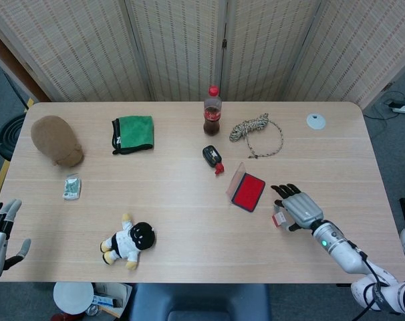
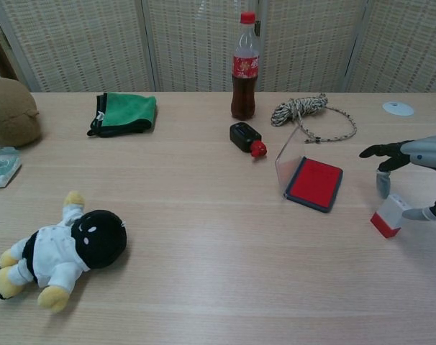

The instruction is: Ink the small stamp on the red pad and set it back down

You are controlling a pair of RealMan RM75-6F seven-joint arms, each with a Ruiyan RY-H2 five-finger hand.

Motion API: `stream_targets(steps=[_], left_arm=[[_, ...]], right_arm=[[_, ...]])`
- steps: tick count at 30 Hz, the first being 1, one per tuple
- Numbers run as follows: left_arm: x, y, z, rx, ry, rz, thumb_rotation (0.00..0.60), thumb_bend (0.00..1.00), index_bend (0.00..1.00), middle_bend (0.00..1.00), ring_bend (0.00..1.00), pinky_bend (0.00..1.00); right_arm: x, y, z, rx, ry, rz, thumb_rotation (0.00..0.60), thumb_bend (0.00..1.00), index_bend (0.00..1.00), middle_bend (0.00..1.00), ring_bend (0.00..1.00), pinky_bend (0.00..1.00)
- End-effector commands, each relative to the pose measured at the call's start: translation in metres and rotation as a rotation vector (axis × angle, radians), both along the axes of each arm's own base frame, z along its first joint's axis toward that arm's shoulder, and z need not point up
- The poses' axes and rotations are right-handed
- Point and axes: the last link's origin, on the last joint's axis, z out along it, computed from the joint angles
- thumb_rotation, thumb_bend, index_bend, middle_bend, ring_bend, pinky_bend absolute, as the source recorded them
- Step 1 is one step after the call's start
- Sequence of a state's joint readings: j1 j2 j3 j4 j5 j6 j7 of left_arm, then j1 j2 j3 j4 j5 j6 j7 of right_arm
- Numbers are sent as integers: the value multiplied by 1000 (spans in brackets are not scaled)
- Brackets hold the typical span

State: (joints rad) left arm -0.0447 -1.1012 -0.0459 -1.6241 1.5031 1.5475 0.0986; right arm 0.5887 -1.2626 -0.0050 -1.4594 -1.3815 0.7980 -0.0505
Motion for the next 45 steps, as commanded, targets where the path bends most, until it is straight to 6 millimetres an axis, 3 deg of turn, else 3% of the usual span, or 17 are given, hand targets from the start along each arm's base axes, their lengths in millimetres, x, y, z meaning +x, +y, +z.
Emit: stream_targets(steps=[1, 12, 24, 33, 45], left_arm=[[0, 0, 0, 0, -1, -1, 600, 337, 19, 0, 17, 66], [0, 0, 0, -1, -4, -6, 600, 337, 19, 0, 17, 66], [0, 0, 0, -5, -7, -9, 600, 337, 19, 0, 17, 66], [0, -2, 4, 2, -22, -13, 600, 336, 19, 0, 17, 66], [2, -6, 9, 10, -43, -29, 600, 337, 19, 0, 17, 66]], right_arm=[[-1, 0, 0, -3, 1, -3, 600, 308, 435, 42, 0, 0], [4, -3, 1, -31, -13, 11, 600, 339, 520, 78, 16, 0], [39, -20, 12, -75, -64, 53, 600, 339, 576, 102, 40, 0], [56, -36, 1, -84, -60, 61, 600, 339, 582, 105, 42, 0], [59, -52, -14, -124, -70, 53, 600, 340, 610, 134, 66, 0]])
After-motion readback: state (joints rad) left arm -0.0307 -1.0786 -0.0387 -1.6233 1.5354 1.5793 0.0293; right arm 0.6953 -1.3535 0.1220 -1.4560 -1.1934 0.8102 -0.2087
